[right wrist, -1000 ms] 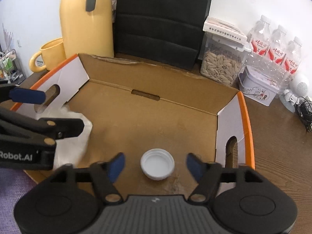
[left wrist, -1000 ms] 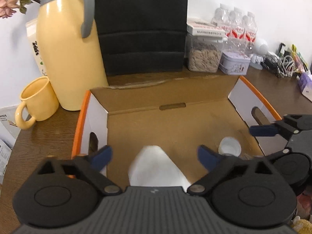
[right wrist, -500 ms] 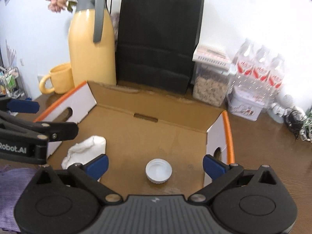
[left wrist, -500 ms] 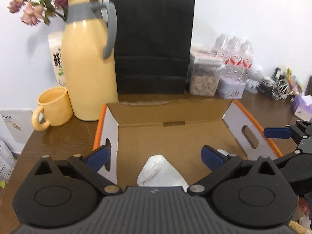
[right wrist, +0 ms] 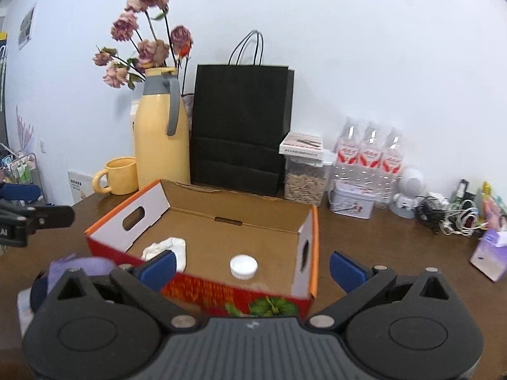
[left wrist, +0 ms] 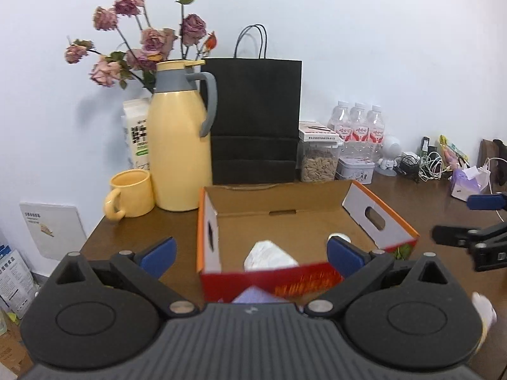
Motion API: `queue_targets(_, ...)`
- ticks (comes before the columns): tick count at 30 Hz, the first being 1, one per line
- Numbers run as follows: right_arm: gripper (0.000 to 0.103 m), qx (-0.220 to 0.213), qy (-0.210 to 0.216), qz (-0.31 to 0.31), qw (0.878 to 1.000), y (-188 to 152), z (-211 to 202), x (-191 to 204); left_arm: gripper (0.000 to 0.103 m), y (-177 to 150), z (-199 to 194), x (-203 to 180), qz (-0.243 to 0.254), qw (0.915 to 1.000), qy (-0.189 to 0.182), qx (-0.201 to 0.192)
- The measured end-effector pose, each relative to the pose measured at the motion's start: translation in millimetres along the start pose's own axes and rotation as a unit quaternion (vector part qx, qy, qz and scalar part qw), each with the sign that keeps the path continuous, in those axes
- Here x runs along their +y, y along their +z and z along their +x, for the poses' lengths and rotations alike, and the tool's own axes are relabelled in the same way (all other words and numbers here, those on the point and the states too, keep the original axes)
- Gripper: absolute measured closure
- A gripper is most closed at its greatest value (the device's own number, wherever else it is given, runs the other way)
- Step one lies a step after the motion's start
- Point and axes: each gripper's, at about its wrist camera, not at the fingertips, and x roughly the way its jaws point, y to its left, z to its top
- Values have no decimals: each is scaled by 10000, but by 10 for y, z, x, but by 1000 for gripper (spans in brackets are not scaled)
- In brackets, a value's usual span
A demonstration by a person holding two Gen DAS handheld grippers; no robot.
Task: Organize objects
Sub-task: 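Grasp the plush sheep with the right tool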
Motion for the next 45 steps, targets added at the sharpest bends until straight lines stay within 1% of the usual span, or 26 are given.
queue_targets(3, 0, -89, -18, 7, 10000, -177, -262, 0, 0, -158, -169, 83, -113, 9999, 54, 24)
queue_targets(7, 0, -113, -51, 45, 9999, -456, -495, 11, 0, -432, -278, 215, -324, 9990, 113, 298)
queue_targets(13, 0, 3, -134, 158, 9998, -949, -641, 82, 0, -836, -360, 449, -716, 9951, 390, 553)
queue_targets(16, 0, 34, -172, 313, 9994, -1125, -676, 88, 0, -966, -394, 551, -928, 9926, 488, 616)
queue_targets(18, 0, 30, -209, 377, 9991, -1208, -693, 89, 0, -1003, -416, 606, -1069, 9911, 485, 620)
queue_targets(22, 0, 76, -259, 367, 9990, -1246, -655, 67, 0, -1011, -431, 623, -1047, 9911, 532, 626)
queue_targets(26, 0, 197, -248, 249, 9992, -1253, -555, 54, 0, -1013, -400, 607, -1053, 9909, 496, 674)
queue_targets(33, 0, 644, -233, -343, 9971, -1219, -265, 50, 0, -1036, -352, 597, -1023, 9905, 501, 772)
queue_targets(35, 0, 755, -138, -430, 9961, -1205, -186, 21, 0, -1048, -337, 594, -1046, 9899, 503, 810)
queue_targets(36, 1, 825, -95, -425, 9956, -1206, -143, -2, 0, -1054, -329, 594, -1053, 9897, 503, 828)
queue_targets(37, 6, 886, -47, -404, 9952, -1212, -104, -25, 0, -1057, -323, 594, -1054, 9896, 499, 838)
queue_targets(38, 13, 927, 11, -361, 9950, -1222, -70, -52, 0, -1057, -318, 593, -1051, 9896, 499, 847)
queue_targets(40, 22, 994, 30, -307, 9946, -1238, -26, -81, 0, -1054, -310, 587, -1038, 9897, 492, 851)
queue_targets(43, 28, 1012, 95, -323, 9943, -1251, -8, -78, 0, -1046, -304, 575, -1025, 9900, 474, 848)
queue_targets(45, 28, 1039, 131, -355, 9939, -1262, 12, -66, 0, -1043, -298, 566, -1021, 9899, 478, 857)
